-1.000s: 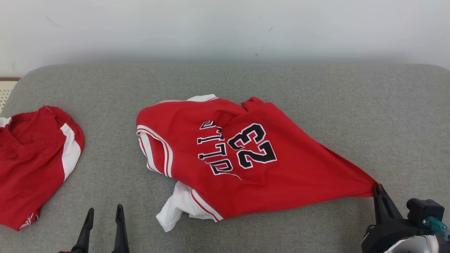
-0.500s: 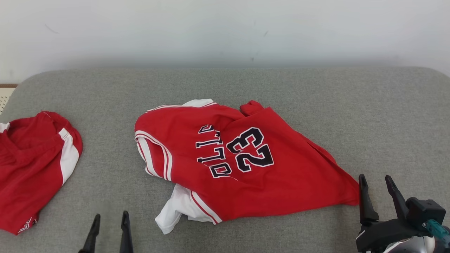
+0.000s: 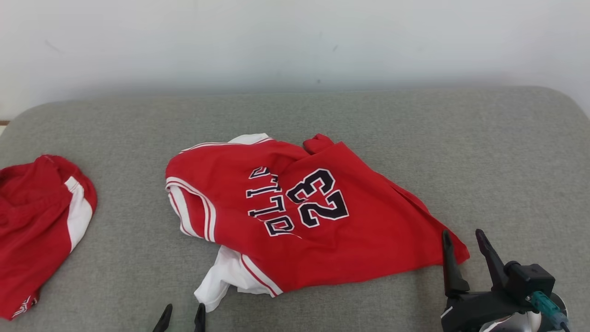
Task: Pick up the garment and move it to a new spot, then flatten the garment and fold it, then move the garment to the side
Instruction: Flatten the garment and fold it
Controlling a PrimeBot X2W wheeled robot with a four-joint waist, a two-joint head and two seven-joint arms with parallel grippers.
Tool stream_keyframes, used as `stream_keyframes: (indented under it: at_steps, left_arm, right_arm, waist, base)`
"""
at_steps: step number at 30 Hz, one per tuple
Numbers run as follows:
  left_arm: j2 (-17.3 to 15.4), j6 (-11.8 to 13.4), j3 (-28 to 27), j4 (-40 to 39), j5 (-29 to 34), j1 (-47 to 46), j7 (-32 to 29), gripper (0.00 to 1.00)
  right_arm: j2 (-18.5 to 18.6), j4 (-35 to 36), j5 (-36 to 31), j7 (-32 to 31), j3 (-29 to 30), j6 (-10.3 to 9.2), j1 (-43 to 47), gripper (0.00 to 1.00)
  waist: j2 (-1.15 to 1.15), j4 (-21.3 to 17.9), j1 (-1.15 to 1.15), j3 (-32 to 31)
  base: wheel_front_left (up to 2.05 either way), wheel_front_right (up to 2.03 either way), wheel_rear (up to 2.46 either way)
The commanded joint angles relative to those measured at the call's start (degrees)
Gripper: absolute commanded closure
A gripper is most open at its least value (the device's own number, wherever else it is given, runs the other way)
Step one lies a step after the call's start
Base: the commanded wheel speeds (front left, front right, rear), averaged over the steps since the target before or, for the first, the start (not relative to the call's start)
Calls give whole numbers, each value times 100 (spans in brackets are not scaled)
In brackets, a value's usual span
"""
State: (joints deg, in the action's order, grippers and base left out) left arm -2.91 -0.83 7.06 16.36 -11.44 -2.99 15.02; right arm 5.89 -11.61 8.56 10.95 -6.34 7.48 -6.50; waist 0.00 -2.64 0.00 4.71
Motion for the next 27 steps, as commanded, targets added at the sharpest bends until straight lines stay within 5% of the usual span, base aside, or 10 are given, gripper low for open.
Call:
stream_keyframes:
  at_steps: [1,14,17,27]
  left_arm:
    - [-1,0,-14,78,-7,-101,25,0]
    - [-1,-110,-2,641,-101,-435,24,0]
    - [-2,-78,-10,799,-32,-586,24,100]
    - [-34,23,-289,-80,196,-244,24,100]
  right_arm:
    - [0,40,25,89,-54,3,-43,0]
    - [-81,-115,62,282,-349,3,-62,0]
    - [-97,-154,76,311,-354,3,-95,0]
    - [-132,-232,93,354,-280,3,11,0]
  waist:
    - [0,-127,0,9]
    - [0,-530,0,131]
    - [0,-550,0,144]
    - [0,-293,0,123]
  base:
    - [0,0,0]
    - [0,0,0]
    - [0,0,0]
    - [0,0,0]
